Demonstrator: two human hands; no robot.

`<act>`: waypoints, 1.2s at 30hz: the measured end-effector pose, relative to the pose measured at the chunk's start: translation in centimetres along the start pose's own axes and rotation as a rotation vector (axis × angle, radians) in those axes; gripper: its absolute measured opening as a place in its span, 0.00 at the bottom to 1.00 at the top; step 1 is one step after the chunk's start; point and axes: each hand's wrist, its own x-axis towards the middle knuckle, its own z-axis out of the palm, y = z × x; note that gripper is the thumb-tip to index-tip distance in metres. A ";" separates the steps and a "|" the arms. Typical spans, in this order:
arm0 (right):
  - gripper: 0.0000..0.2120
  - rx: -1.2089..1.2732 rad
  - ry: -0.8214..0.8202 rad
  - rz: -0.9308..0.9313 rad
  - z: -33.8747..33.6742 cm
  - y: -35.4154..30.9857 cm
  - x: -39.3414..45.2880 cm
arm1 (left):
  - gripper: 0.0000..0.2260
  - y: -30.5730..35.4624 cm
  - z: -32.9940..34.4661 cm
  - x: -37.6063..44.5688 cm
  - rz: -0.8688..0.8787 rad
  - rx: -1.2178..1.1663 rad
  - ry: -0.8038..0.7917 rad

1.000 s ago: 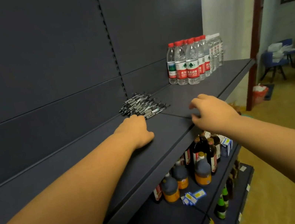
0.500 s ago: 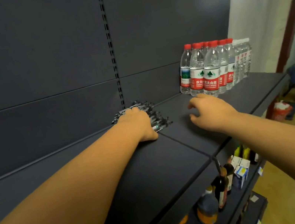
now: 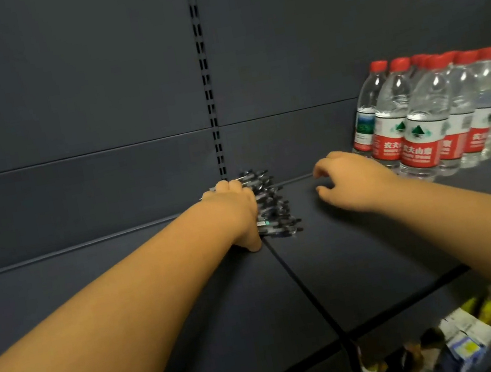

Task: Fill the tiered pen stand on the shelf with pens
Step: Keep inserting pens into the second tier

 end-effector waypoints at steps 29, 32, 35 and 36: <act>0.17 0.076 -0.048 -0.230 0.7 4.7 1.1 | 0.06 0.9 1.5 -1.6 0.004 -0.004 0.253; 0.17 0.080 -0.053 -0.238 0.8 4.5 1.0 | 0.06 1.1 2.3 -1.9 -0.007 0.011 0.347; 0.17 0.083 -0.058 -0.242 0.9 4.4 1.0 | 0.06 1.3 2.9 -2.0 -0.030 0.025 0.449; 0.17 0.084 -0.057 -0.241 0.9 4.3 0.9 | 0.06 1.3 3.1 -2.1 -0.037 0.021 0.464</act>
